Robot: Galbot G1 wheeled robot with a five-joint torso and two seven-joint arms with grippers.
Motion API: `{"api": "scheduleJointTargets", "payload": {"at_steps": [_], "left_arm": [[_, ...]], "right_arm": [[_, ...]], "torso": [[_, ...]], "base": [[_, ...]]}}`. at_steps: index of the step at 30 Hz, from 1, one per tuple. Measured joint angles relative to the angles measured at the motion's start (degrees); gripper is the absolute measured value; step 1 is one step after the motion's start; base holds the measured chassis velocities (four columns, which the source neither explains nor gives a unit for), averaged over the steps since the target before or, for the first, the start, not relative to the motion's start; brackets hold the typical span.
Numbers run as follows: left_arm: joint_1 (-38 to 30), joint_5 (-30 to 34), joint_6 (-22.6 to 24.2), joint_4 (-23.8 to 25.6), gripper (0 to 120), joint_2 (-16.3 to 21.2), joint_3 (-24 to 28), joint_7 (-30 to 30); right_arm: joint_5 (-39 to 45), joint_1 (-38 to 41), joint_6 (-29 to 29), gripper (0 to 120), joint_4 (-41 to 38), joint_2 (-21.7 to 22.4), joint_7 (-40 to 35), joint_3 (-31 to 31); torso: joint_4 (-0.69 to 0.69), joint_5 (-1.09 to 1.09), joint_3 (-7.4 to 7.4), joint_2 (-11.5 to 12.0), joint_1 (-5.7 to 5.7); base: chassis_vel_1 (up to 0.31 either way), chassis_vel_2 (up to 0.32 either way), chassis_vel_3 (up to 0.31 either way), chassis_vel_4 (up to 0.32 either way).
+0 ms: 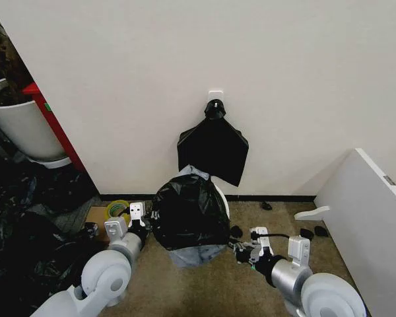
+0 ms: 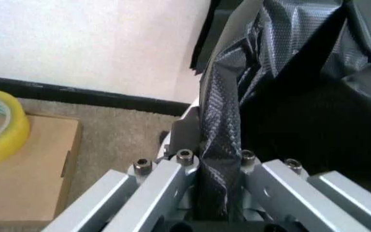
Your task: Place the garbage bag over the trash bin.
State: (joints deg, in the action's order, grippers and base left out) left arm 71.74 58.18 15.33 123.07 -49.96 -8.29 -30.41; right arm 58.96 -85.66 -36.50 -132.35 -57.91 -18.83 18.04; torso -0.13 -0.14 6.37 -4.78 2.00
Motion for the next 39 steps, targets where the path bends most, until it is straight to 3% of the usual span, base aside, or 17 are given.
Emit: {"api": "scheduleJointTargets", "payload": {"at_steps": [12, 17, 29, 35, 39], "left_arm": [[1.90, 0.27, 1.20, 1.79, 1, 0.88, -1.20, 3.14], [3.65, 1.02, 4.96, 4.67, 1, 2.23, -2.00, 7.36], [2.89, -0.77, 4.81, 2.68, 1, 2.31, -1.78, 5.89], [2.06, -1.26, 3.67, 0.59, 1, 1.66, -1.67, 3.98], [1.36, -1.22, 2.93, -0.85, 1, 1.66, -2.18, 3.35]], "right_arm": [[-1.64, 1.47, 2.08, 0, 6.40, -0.51, 1.48, 1.21], [-4.88, 2.26, 3.05, 0, 10.45, -1.46, 4.22, 1.04], [-10.28, -0.11, 3.80, 0, 9.05, -0.58, 7.24, 0.91], [-11.49, -1.44, 3.83, 14, 6.39, 0.33, 7.66, 2.16], [-15.46, -3.16, 4.41, 35, 2.11, 1.00, 8.02, 4.46]], "torso": [[0.00, 0.00, 0.00, 0.00, 0.00], [0.00, 0.01, 0.00, 0.00, 0.00], [0.01, 0.00, 0.00, 0.00, 0.00], [0.01, 0.00, 0.00, 0.00, 0.00], [0.01, 0.00, 0.00, 0.00, 0.00]], "base": [[0.000, 0.000, 0.000, 0.000], [0.000, 0.000, 0.000, 0.000], [0.000, 0.000, 0.000, 0.000], [0.000, 0.000, 0.000, 0.000], [0.000, 0.000, 0.000, 0.000]]}}
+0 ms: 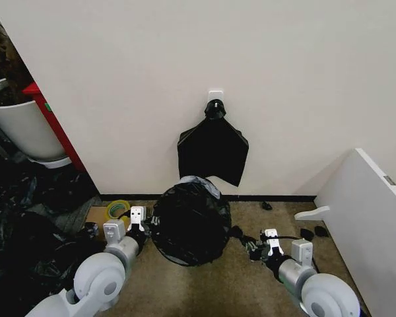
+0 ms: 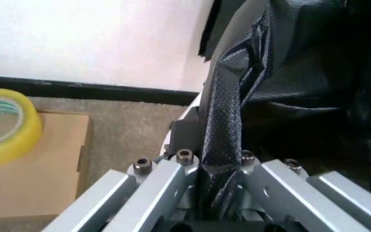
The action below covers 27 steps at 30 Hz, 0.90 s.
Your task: Place the garbage bag over the trash bin.
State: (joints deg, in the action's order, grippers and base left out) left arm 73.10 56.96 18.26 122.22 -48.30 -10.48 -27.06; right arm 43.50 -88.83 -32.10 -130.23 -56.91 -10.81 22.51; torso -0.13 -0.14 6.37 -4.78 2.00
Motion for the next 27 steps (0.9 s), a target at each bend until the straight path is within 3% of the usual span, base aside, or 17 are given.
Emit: {"api": "scheduleJointTargets", "payload": {"at_steps": [6, 10, 14, 16, 20, 22, 27], "left_arm": [[0.46, -0.79, -0.01, 0.03, 1, 0.40, -0.24, 1.06], [1.20, -3.19, -0.03, 0.13, 1, 0.91, 0.00, 3.43], [1.71, -4.87, -0.17, 0.57, 1, 1.16, 0.57, 4.55], [2.41, -6.82, -0.23, 1.73, 1, 1.43, 1.35, 5.75], [2.97, -8.18, -0.32, 2.55, 1, 1.59, 1.76, 6.65], [3.63, -9.68, -0.57, 2.98, 1, 1.81, 2.22, 7.43], [4.32, -10.56, -0.68, 3.37, 1, 1.96, 2.57, 7.96]], "right_arm": [[-0.51, -1.33, -1.14, 52, -4.87, 0.34, 1.29, 3.99], [1.69, -0.96, -0.74, 72, -7.68, 2.51, 8.15, 7.43], [1.26, 1.29, 0.45, 81, -7.69, 4.19, 11.47, 6.86], [0.21, 4.78, 1.43, 93, -6.39, 6.49, 13.56, 4.59], [2.92, 8.00, 1.43, 99, -4.60, 7.99, 13.79, 2.51], [8.13, 11.30, 1.10, 100, -2.54, 8.71, 13.31, 1.12], [14.55, 14.32, -0.18, 98, -0.53, 8.78, 11.80, 0.26]], "torso": [[0.00, 0.00, 0.00, 0.00, 0.00], [-0.01, 0.00, 0.00, 0.00, 0.00], [0.00, 0.00, 0.00, 0.00, 0.00], [0.00, 0.00, 0.00, 0.00, 0.00], [0.00, 0.01, 0.00, 0.00, 0.00], [0.01, 0.01, 0.00, 0.00, 0.00], [0.00, 0.00, 0.00, 0.00, 0.00]], "base": [[0.000, 0.000, 0.000, 0.000], [0.000, 0.000, 0.000, 0.000], [0.000, 0.000, 0.000, 0.000], [0.000, 0.000, 0.000, 0.000], [0.000, 0.000, 0.000, 0.000], [0.000, 0.000, 0.000, 0.000], [0.000, 0.000, 0.000, 0.000]]}}
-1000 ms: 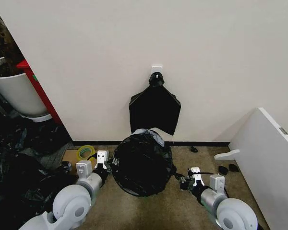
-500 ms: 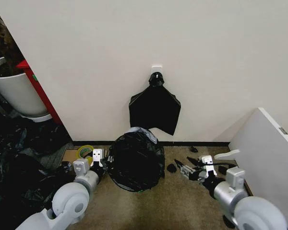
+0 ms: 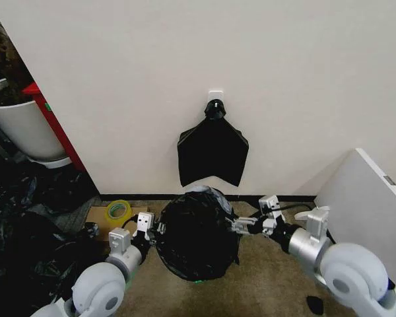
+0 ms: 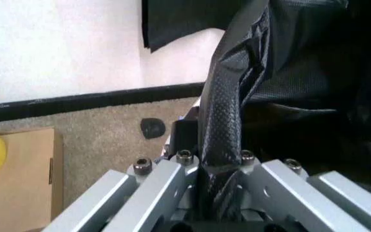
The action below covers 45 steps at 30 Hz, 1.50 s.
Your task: Place the garbage bag over the trash bin.
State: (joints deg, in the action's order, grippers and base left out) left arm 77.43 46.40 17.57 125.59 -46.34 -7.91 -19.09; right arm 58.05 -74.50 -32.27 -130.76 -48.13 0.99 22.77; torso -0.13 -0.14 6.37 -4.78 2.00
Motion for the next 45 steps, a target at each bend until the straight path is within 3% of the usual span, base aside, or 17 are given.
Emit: {"api": "scheduleJointTargets", "payload": {"at_steps": [7, 16, 20, 26, 32, 45], "left_arm": [[0.61, -0.37, -0.01, 1.02, 1, -0.09, 0.12, 0.16], [0.88, -1.07, 0.01, 1.23, 1, -0.09, 0.15, 0.64], [0.45, -1.56, -0.09, 1.04, 1, -0.14, 0.38, 0.77], [0.57, -1.65, -0.13, 1.13, 1, -0.12, 0.49, 0.81], [0.78, -1.77, -0.19, 1.19, 1, 0.05, 0.48, 0.90], [1.29, -0.43, -3.71, 1.75, 1, 1.32, -0.15, 3.96]], "right_arm": [[2.68, 3.33, -1.12, 67, 3.84, -0.71, -0.92, -2.96], [3.59, 3.83, -1.49, 39, 4.21, -1.18, -1.69, -3.49], [4.01, 3.96, -1.33, 20, 4.29, -1.54, -2.22, -3.56], [4.60, 4.11, -1.17, 0, 4.53, -1.83, -3.04, -3.79], [4.90, 4.40, -1.12, 0, 4.71, -1.57, -3.59, -3.76], [5.94, 9.34, -0.76, 0, 14.39, -0.34, -1.96, -5.07]], "torso": [[0.00, 0.00, 0.00, 0.00, 0.00], [0.00, 0.00, 0.00, 0.00, 0.00], [-0.01, -0.01, 0.00, 0.00, 0.00], [0.00, -0.01, 0.00, 0.00, 0.00], [-0.01, -0.01, 0.00, 0.00, 0.00], [0.00, 0.00, 0.00, 0.00, 0.00]], "base": [[0.000, 0.000, 0.000, 0.000], [0.000, 0.000, 0.000, 0.000], [0.000, 0.000, 0.000, 0.000], [0.000, 0.000, 0.000, 0.000], [0.000, 0.000, 0.000, 0.000], [0.000, 0.000, 0.000, 0.000]]}}
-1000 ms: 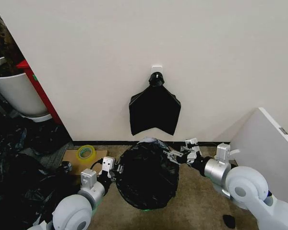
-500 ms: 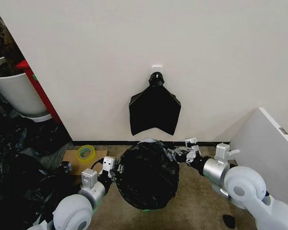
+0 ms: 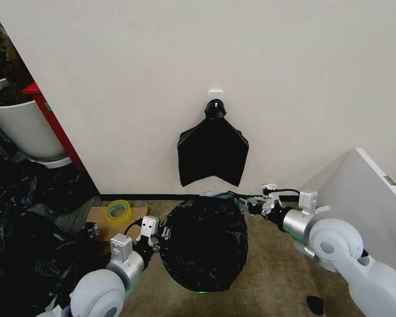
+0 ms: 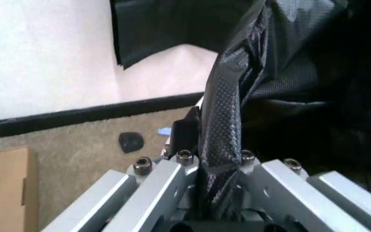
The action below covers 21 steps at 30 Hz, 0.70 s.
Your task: Place the garbage bag over the trash bin.
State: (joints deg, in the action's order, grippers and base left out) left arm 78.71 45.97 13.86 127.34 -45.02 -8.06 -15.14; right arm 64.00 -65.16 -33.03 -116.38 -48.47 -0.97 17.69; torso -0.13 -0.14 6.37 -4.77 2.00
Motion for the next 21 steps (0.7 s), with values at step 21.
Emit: {"api": "scheduleJointTargets", "payload": {"at_steps": [21], "left_arm": [[-1.01, 5.88, 0.52, -0.62, 1, -0.76, -0.36, -2.04]], "right_arm": [[-4.32, 0.52, 2.34, 10, 6.26, -2.31, 1.61, -1.65]], "torso": [[-0.01, 0.00, 0.00, 0.00, 0.00]], "base": [[0.000, 0.000, 0.000, 0.000]]}}
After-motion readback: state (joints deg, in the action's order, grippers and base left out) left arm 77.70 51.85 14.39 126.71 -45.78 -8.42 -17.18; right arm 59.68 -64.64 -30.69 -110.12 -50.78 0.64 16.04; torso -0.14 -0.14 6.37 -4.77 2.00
